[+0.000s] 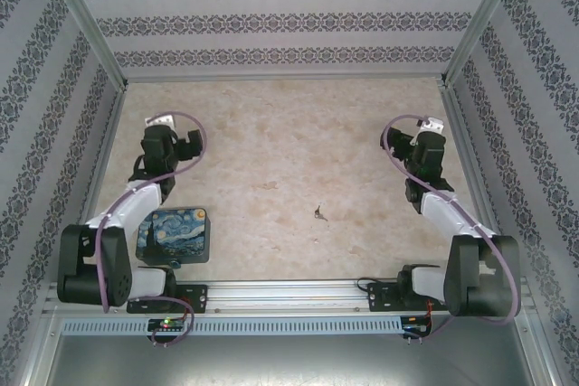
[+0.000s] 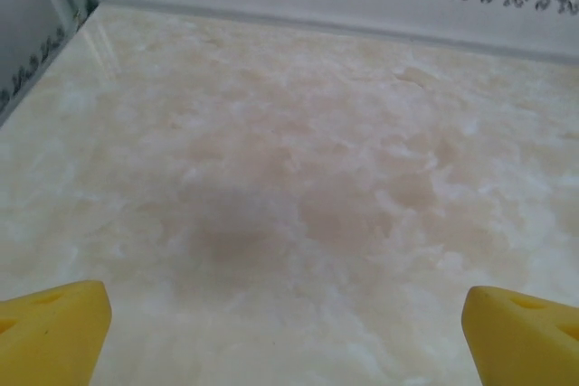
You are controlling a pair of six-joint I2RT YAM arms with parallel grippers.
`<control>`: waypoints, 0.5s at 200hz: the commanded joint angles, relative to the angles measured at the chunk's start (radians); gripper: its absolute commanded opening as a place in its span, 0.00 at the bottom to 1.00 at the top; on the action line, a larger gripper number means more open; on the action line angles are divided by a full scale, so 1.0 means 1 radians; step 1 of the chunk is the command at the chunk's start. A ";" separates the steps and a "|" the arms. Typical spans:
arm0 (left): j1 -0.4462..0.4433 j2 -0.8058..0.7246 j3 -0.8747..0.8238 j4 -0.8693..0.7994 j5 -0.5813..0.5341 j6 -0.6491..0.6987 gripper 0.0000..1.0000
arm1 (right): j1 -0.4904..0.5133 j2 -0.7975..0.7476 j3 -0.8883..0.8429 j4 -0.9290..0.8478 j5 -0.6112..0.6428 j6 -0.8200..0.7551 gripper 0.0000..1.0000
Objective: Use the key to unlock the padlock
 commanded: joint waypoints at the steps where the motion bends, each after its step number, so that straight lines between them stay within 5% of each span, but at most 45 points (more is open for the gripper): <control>1: 0.008 -0.032 0.107 -0.469 0.044 -0.201 1.00 | 0.029 -0.006 0.048 -0.042 -0.279 0.143 0.94; 48: -0.048 -0.139 0.158 -0.808 0.130 -0.263 1.00 | 0.238 0.052 0.094 -0.114 -0.277 0.256 0.87; 100: -0.113 -0.303 0.028 -0.897 0.210 -0.354 1.00 | 0.427 0.161 0.184 -0.171 -0.168 0.276 0.94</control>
